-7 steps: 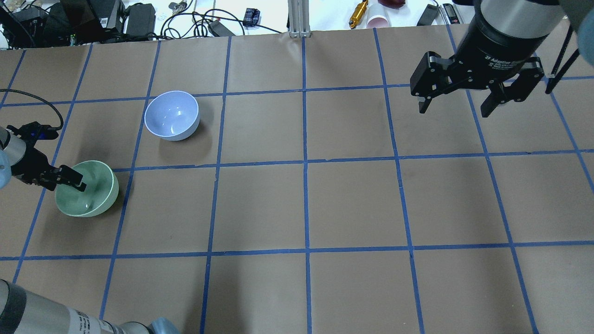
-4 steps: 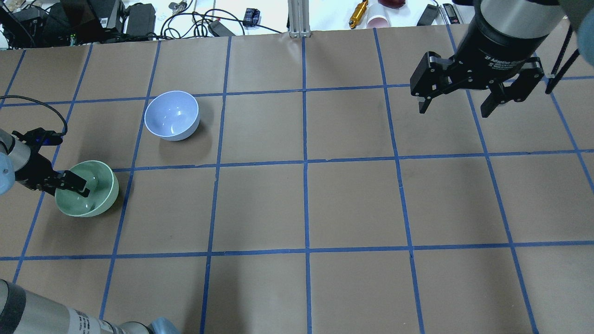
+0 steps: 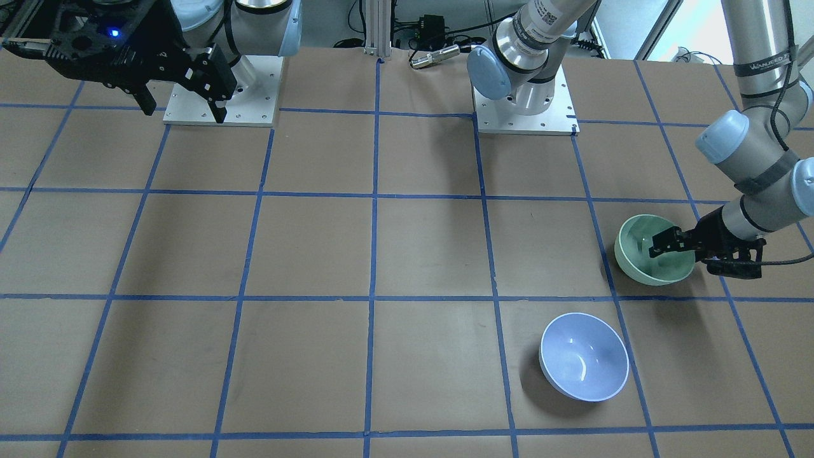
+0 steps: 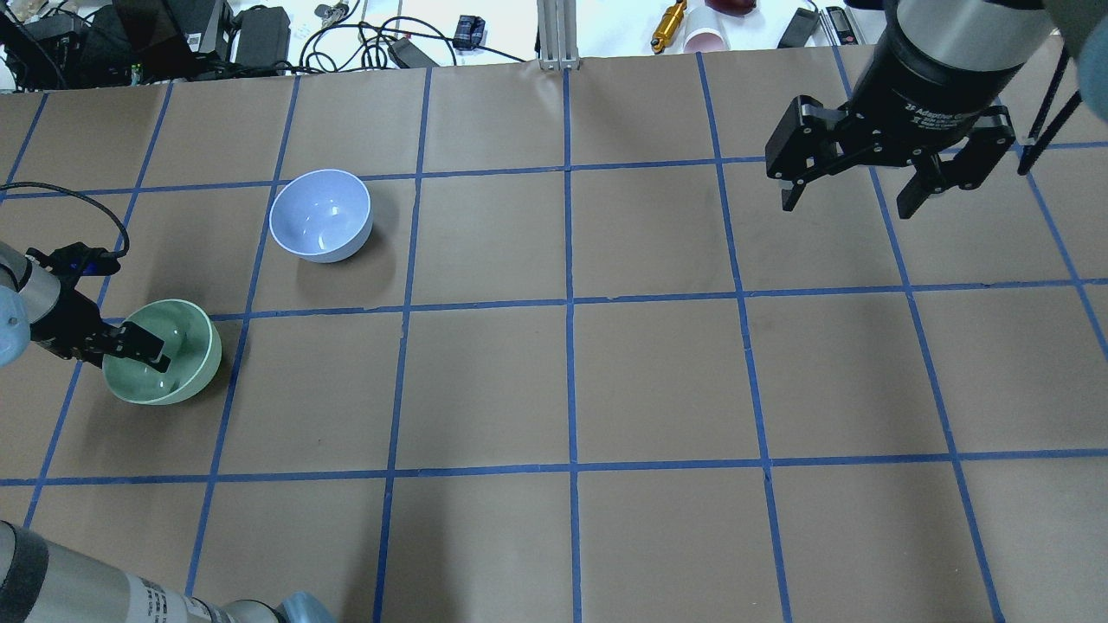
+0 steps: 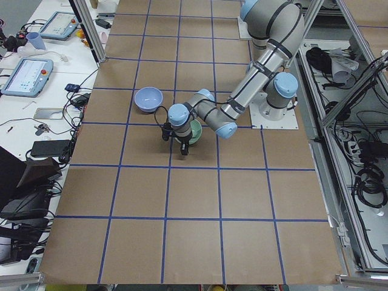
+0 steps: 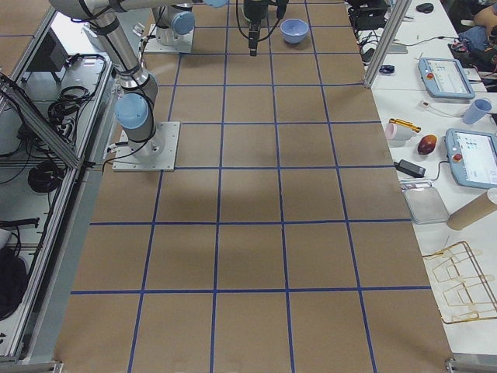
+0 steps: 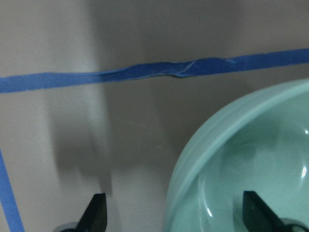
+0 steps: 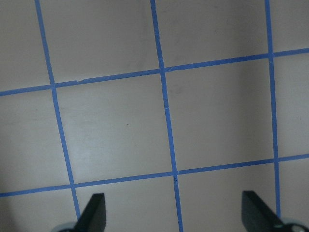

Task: Stack green bowl on blue bowl
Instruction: 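Close the left gripper on the rim of the pale green bowl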

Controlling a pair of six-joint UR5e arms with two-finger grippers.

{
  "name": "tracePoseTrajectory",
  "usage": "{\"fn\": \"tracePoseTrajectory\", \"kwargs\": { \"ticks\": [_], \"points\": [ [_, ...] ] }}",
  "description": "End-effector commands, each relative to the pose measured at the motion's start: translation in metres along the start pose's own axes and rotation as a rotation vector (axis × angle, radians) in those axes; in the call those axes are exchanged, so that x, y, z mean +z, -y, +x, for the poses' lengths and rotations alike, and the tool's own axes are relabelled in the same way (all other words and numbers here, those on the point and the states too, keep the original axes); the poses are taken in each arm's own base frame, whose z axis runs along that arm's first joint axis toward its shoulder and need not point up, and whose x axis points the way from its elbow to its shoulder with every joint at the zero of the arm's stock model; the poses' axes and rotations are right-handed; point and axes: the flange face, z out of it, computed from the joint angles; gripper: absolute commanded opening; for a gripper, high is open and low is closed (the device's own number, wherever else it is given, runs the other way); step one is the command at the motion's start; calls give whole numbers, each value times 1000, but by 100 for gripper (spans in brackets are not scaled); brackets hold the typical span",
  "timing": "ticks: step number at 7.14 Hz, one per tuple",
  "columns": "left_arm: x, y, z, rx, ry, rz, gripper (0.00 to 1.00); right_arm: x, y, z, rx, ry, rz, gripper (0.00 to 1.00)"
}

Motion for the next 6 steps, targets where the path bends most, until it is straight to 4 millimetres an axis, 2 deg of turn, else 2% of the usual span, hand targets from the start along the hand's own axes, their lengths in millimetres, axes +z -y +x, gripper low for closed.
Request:
{"fn": "tracePoseTrajectory", "kwargs": {
  "ticks": [1, 2, 3, 4, 6],
  "points": [
    [0, 0, 0, 0, 0, 2, 59, 0, 0, 0, 0, 0, 2, 100],
    [0, 1, 0, 1, -1, 3, 30, 0, 0, 0, 0, 0, 0, 100],
    [-1, 0, 0, 1, 1, 3, 8, 0, 0, 0, 0, 0, 2, 100],
    [-1, 0, 0, 1, 0, 4, 0, 0, 0, 0, 0, 0, 2, 100],
    [-4, 1, -1, 0, 11, 8, 0, 0, 0, 0, 0, 0, 2, 100]
  ]
}}
